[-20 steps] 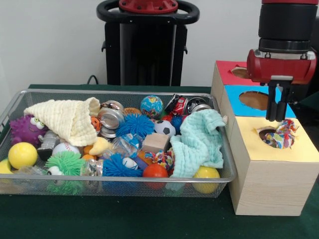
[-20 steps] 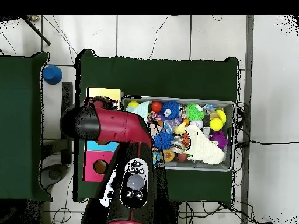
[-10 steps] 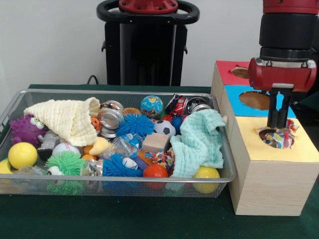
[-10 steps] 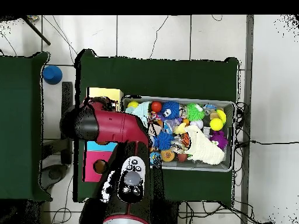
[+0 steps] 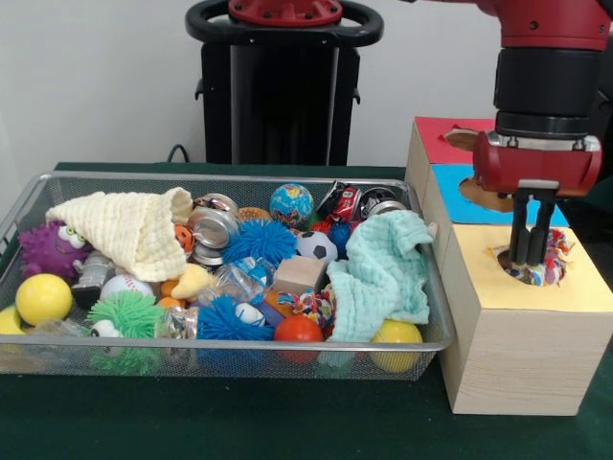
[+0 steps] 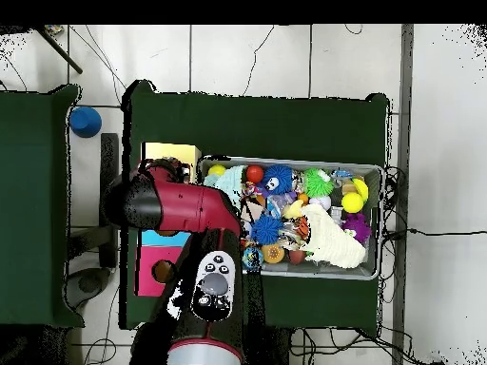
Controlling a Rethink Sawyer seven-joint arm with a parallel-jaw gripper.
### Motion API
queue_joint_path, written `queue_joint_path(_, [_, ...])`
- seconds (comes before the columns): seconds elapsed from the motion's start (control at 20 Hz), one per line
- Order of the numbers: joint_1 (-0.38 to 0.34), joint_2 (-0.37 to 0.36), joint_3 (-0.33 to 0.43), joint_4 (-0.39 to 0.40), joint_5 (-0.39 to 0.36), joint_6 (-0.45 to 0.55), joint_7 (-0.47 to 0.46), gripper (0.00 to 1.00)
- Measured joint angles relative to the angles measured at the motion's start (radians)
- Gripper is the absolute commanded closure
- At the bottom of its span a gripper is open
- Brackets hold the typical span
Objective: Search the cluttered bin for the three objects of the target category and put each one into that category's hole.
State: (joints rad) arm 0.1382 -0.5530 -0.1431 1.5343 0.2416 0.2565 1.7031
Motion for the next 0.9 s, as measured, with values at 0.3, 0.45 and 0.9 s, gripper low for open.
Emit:
queue_joint_path(0.3, [0.005, 0.015, 0.000, 0.000, 0.000, -0.026, 0.000, 1.00])
queue_joint_path(0.45, [0.013, 0.025, 0.000, 0.000, 0.000, -0.042, 0.000, 1.00])
queue_joint_path(0.9, [0.034, 0.050, -0.001, 0.000, 0.000, -0.049, 0.000, 1.00])
